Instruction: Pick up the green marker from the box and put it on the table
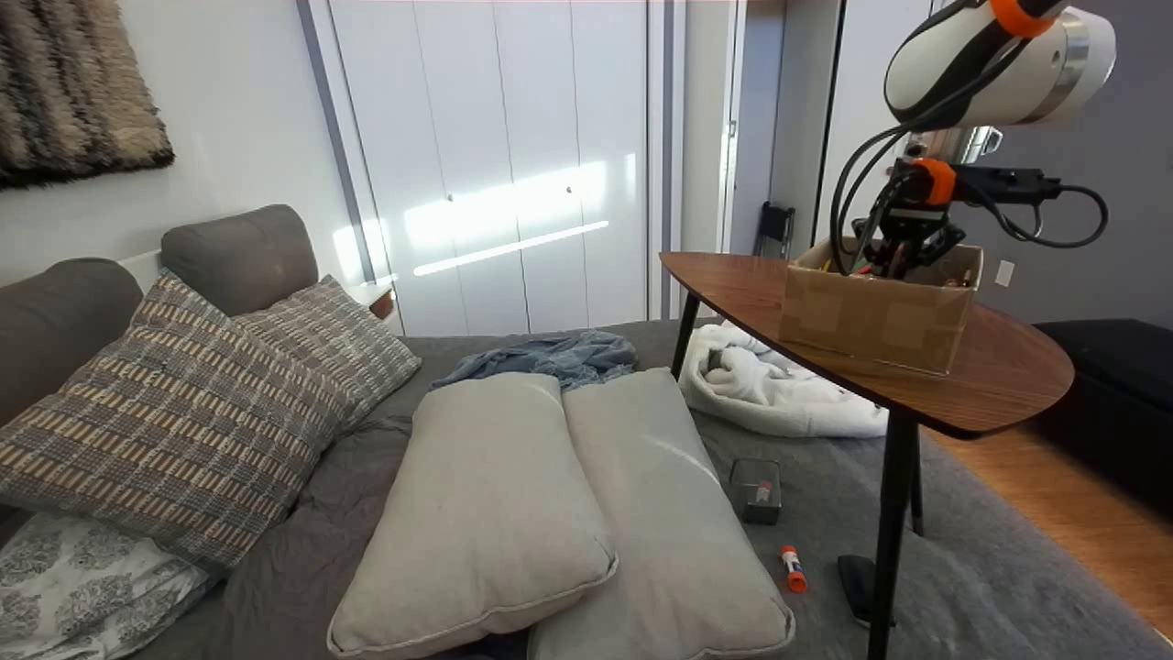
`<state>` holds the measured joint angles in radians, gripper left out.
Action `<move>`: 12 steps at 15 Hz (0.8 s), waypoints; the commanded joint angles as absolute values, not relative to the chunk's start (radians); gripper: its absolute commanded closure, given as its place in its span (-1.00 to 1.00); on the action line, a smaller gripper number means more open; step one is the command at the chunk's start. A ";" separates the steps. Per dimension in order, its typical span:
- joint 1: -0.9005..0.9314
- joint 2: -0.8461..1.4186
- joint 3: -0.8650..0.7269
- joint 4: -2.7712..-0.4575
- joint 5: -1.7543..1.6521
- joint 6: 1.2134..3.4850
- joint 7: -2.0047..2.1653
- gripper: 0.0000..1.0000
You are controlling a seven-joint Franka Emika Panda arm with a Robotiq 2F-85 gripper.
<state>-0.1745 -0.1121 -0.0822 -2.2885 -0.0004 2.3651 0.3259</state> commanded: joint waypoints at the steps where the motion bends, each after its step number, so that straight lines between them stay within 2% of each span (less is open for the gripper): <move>1: -0.166 -0.155 -0.088 -2.289 -0.029 2.320 0.338 0.92; 7: -0.171 -0.218 -0.084 -2.298 -0.046 2.271 0.331 0.92; 8: -0.172 -0.225 -0.084 -2.297 -0.047 2.264 0.330 0.61; 9: -0.173 -0.229 -0.084 -2.298 -0.050 2.262 0.329 0.79; 12: -0.172 -0.233 -0.084 -2.299 -0.048 2.262 0.320 0.97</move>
<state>-0.1745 -0.2082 -0.0818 -2.2877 -0.0313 2.2808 0.3244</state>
